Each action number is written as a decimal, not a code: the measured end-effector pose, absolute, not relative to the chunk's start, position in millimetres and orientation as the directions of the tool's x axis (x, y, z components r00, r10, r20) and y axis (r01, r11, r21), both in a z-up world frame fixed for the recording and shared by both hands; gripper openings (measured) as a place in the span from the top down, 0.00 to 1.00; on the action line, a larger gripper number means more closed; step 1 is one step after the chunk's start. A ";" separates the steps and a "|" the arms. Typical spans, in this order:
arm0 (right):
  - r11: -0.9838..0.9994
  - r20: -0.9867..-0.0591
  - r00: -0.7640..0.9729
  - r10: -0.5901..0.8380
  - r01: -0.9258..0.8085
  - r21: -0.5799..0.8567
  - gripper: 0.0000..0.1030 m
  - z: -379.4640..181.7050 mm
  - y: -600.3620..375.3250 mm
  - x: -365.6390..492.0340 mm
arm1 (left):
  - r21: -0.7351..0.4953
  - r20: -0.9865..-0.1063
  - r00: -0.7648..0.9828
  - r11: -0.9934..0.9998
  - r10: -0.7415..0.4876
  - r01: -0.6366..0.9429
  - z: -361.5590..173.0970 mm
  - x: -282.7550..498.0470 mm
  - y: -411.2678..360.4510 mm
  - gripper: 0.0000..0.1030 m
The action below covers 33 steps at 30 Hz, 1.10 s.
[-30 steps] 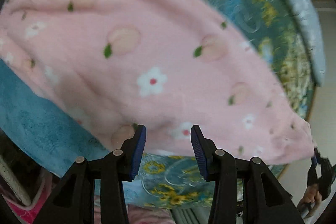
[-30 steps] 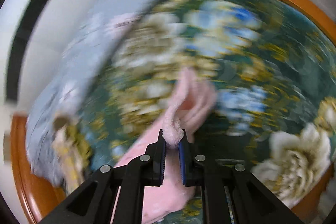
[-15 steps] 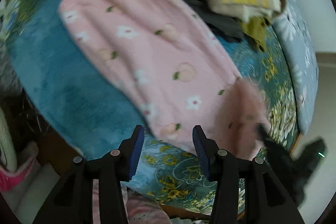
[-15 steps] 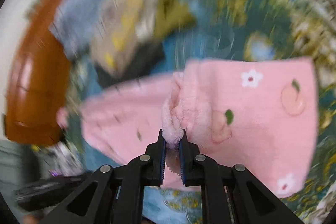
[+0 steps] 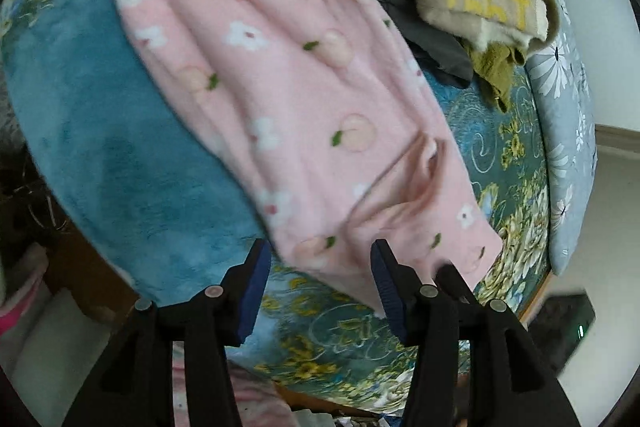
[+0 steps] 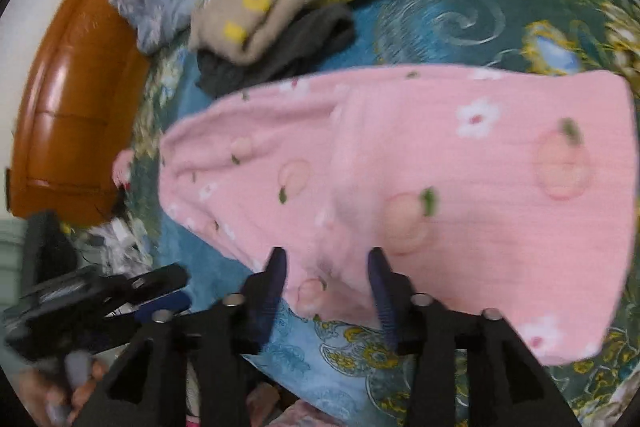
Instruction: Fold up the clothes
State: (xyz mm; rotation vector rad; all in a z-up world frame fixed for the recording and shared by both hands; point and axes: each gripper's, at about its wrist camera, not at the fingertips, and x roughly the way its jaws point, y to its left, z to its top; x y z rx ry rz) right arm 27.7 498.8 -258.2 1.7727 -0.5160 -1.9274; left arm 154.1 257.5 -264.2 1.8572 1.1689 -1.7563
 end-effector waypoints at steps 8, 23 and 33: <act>-0.890 -0.911 -0.133 -0.391 -0.197 0.411 0.51 -232.3 623.7 54.9 | -0.381 -0.898 -0.076 -0.682 0.432 0.625 -304.9 95.1 291.2 0.33; -0.869 -0.967 -0.111 -0.231 -0.424 0.256 0.51 -201.2 672.6 114.4 | -0.444 -0.856 0.033 -0.766 0.516 0.465 -362.4 23.4 329.9 0.94; -0.886 -0.972 -0.087 -0.219 -0.399 0.235 0.51 -195.5 650.0 105.4 | -0.375 -0.898 0.046 -0.817 0.437 0.438 -368.0 25.4 306.9 0.90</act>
